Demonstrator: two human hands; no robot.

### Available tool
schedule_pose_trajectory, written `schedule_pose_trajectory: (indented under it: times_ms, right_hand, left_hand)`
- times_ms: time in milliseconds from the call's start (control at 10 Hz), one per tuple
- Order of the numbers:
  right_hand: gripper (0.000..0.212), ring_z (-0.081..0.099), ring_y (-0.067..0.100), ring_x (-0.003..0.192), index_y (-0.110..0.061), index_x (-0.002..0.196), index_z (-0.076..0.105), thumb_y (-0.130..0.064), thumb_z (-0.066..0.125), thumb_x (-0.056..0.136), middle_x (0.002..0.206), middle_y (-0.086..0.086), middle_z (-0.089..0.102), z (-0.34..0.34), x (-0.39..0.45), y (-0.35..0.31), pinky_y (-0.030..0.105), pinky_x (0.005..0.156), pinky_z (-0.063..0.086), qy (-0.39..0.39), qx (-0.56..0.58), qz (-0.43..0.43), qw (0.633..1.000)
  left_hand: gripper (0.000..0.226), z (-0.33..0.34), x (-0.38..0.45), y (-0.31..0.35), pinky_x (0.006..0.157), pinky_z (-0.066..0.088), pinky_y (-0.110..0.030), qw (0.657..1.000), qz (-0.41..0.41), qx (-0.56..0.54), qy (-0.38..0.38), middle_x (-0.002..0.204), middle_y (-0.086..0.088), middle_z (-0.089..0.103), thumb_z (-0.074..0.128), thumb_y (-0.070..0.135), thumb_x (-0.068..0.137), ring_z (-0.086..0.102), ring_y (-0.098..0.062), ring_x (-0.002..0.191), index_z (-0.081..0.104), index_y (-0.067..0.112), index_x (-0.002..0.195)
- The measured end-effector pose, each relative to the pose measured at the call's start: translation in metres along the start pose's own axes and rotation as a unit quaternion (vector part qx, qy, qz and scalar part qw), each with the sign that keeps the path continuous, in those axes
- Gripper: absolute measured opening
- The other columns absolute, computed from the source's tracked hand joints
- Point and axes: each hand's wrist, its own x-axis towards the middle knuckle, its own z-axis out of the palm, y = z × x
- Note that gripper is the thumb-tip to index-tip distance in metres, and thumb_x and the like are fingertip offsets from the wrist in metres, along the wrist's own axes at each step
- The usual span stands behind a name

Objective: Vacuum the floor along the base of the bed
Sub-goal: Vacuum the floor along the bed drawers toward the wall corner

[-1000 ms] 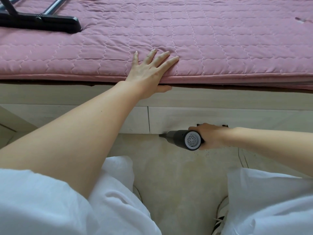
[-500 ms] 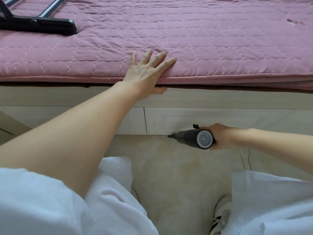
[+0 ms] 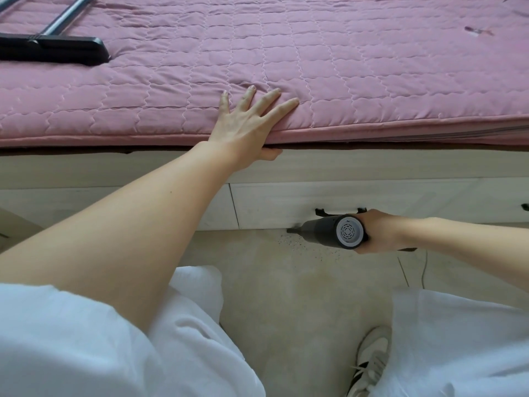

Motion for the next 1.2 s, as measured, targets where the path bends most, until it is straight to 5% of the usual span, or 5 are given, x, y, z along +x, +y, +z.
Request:
schedule_pose_trajectory:
  times_ms: [300, 700, 900, 1200]
  right_hand:
    - [0.035, 0.048, -0.001, 0.059, -0.036, 0.072, 0.04, -0.018, 0.07, 0.074, 0.074, -0.014, 0.053, -0.009, -0.008, 0.0, 0.006, 0.045, 0.033, -0.013, -0.001, 0.051, 0.999]
    - [0.023, 0.047, 0.0, 0.059, -0.026, 0.085, 0.047, -0.016, 0.066, 0.077, 0.072, -0.015, 0.05, -0.008, -0.01, -0.005, 0.006, 0.047, 0.036, 0.005, 0.008, 0.038, 0.999]
    - [0.03, 0.057, 0.012, 0.075, -0.03, 0.095, 0.047, -0.017, 0.066, 0.077, 0.09, -0.005, 0.061, -0.006, 0.0, -0.01, 0.013, 0.056, 0.04, 0.0, 0.023, 0.017, 1.0]
    - [0.034, 0.056, 0.011, 0.072, -0.039, 0.076, 0.04, -0.019, 0.068, 0.073, 0.081, -0.01, 0.059, -0.008, 0.0, -0.017, 0.015, 0.054, 0.039, -0.008, 0.01, 0.028, 1.0]
  left_hand:
    - [0.092, 0.001, 0.0, -0.001, 0.113, 0.008, -0.068, 1.0, 0.0, -0.001, 0.003, 0.164, 0.004, 0.006, 0.062, 0.054, 0.085, 0.005, -0.032, 0.15, 0.003, 0.042, 0.154]
    - [0.091, 0.001, 0.0, -0.001, 0.113, 0.008, -0.069, 1.0, 0.002, -0.003, 0.003, 0.164, 0.004, 0.005, 0.061, 0.055, 0.086, 0.004, -0.032, 0.15, 0.002, 0.042, 0.153]
    - [0.09, 0.001, 0.0, -0.002, 0.112, 0.008, -0.07, 1.0, 0.005, -0.003, 0.006, 0.164, 0.004, 0.006, 0.061, 0.055, 0.086, 0.005, -0.032, 0.15, 0.003, 0.042, 0.154]
    - [0.09, 0.001, 0.001, -0.002, 0.113, 0.007, -0.07, 1.0, 0.006, -0.007, 0.003, 0.164, 0.004, 0.006, 0.061, 0.056, 0.086, 0.004, -0.033, 0.15, 0.003, 0.042, 0.153]
